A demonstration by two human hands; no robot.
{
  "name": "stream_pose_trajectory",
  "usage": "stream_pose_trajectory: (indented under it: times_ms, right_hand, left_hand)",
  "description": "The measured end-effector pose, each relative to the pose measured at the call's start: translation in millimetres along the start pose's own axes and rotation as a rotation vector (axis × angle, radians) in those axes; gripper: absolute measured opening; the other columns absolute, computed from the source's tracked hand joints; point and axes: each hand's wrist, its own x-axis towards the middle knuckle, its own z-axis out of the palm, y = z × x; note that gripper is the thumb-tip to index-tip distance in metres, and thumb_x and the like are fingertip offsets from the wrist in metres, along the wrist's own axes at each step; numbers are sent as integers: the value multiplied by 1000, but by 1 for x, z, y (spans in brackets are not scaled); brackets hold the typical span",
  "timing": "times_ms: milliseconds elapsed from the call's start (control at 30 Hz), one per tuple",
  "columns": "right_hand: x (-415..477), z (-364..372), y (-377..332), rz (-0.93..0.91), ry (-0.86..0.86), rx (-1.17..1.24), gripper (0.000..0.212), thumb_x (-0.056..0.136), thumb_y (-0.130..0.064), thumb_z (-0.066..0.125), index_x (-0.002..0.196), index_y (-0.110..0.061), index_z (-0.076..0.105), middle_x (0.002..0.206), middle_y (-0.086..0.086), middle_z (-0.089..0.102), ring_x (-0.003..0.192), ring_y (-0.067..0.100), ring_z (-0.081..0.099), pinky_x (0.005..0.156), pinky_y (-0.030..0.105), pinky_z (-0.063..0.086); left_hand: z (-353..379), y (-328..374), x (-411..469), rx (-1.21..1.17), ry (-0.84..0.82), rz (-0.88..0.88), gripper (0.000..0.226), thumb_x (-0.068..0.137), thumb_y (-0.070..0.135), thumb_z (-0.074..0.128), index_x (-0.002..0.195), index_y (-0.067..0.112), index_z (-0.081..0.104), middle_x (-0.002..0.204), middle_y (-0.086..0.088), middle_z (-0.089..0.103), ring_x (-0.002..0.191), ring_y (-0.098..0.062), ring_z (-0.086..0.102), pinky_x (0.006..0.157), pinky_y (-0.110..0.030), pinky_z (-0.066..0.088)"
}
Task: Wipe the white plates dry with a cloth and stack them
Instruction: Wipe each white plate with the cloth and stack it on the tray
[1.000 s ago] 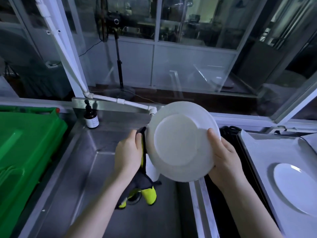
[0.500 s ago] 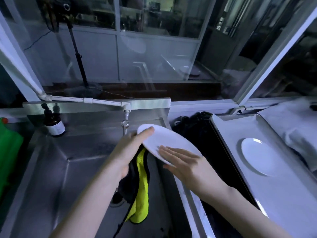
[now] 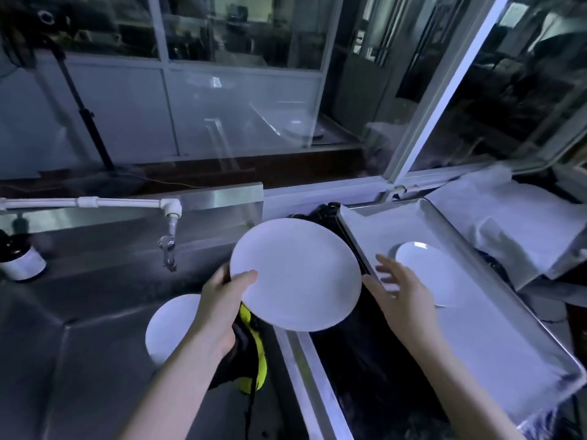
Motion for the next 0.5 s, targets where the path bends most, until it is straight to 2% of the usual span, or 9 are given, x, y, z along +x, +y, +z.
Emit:
stream_pose_trajectory:
  times_ms: [67, 100, 133, 200, 367, 500]
  right_hand:
    - [12, -9, 24, 268, -113, 286, 22, 91, -22, 70, 112, -17, 73, 87, -5, 70, 72, 9, 66, 63, 24, 53]
    - [17, -14, 35, 345, -151, 406, 15, 91, -17, 69, 103, -14, 76, 81, 0, 70, 64, 10, 64, 56, 26, 52]
    - [21, -21, 45, 384, -167, 484, 12, 90, -12, 67, 94, -14, 79, 76, 4, 68, 61, 12, 61, 53, 26, 50]
    - [29, -35, 65, 400, -154, 564, 19, 88, -6, 66, 80, -16, 80, 70, 6, 65, 59, 15, 58, 50, 26, 48]
    - [61, -75, 129, 394, -52, 628, 20, 85, 2, 64, 82, -11, 78, 72, 7, 64, 60, 20, 51, 52, 26, 48]
    - [89, -104, 187, 434, 10, 621, 21, 85, 0, 63, 85, -15, 79, 71, 5, 64, 58, 18, 50, 54, 27, 49]
  left_hand:
    - [25, -7, -2, 21, -16, 18, 23, 82, 20, 71, 96, 38, 73, 100, 11, 76, 102, -17, 66, 82, -38, 51]
    - [39, -11, -3, 32, -28, 31, 22, 83, 21, 71, 95, 39, 73, 99, 12, 75, 101, -15, 66, 79, -35, 50]
    - [54, -16, -4, 43, -35, 42, 21, 84, 20, 71, 94, 38, 73, 99, 12, 75, 99, -12, 67, 77, -33, 50]
    - [86, -28, -5, 62, -45, 47, 20, 86, 19, 69, 95, 36, 72, 98, 13, 75, 93, -7, 69, 76, -30, 50]
    - [164, -57, 2, 149, -142, 26, 20, 90, 20, 67, 102, 35, 70, 99, 17, 74, 90, 2, 68, 76, -23, 46]
    - [216, -78, 19, 212, -224, -89, 21, 90, 15, 56, 94, 20, 76, 100, 6, 76, 92, -5, 66, 83, -25, 45]
